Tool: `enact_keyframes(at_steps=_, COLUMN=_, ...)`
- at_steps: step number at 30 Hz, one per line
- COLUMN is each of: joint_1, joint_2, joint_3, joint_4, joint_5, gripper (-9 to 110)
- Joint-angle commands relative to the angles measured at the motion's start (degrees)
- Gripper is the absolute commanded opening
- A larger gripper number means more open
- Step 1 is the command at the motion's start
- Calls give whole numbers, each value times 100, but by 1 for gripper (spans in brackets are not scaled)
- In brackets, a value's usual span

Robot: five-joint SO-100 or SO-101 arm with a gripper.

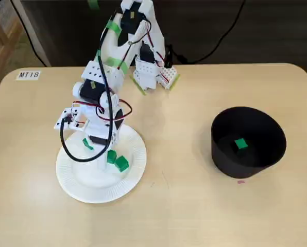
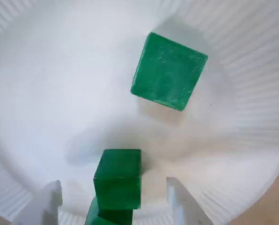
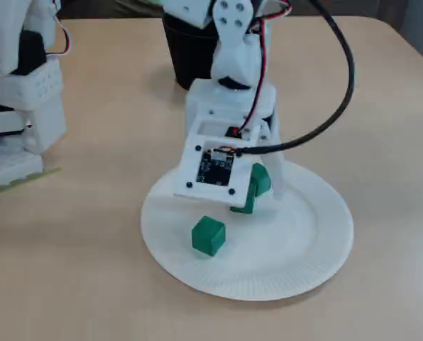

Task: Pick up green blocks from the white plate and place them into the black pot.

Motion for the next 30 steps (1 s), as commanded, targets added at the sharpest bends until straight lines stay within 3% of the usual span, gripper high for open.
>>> enact_keyframes(at_steps=1, joint_1=-70, joint_2=-44, joint_3=-264, joint_4=-158, joint_5=97, gripper=31)
enact_keyframes(at_steps=4, joint_1=-88, joint_2=-167, joint_3=-264, joint_4=-343, joint_5=202, gripper=25)
enact_keyframes(at_steps=9, joint_1=-141, joint_2=-360, joint_3=-290, joint_4=-677, joint_5=554, gripper=-2)
enact_keyframes(at_steps=16, joint_1=-97, joint_2=-35, joint_3=-378, joint_4=-686, joint_5=360, gripper=-2)
enact_keyframes(at_steps=23, joint_1=35, joint_2=1986, joint_3=-396, joint_4=-668, joint_5=343, gripper=-2)
enact_keyframes(at_steps=27, joint_1=-1011, joint_2=3094, joint_3=-70, joint_4=-896, joint_5=606, gripper=-2)
enact_keyframes(at_steps=30, joint_1=-2232, joint_2=4236, joint_3=1204, joint_4=-1951, joint_5=1327, gripper=-2)
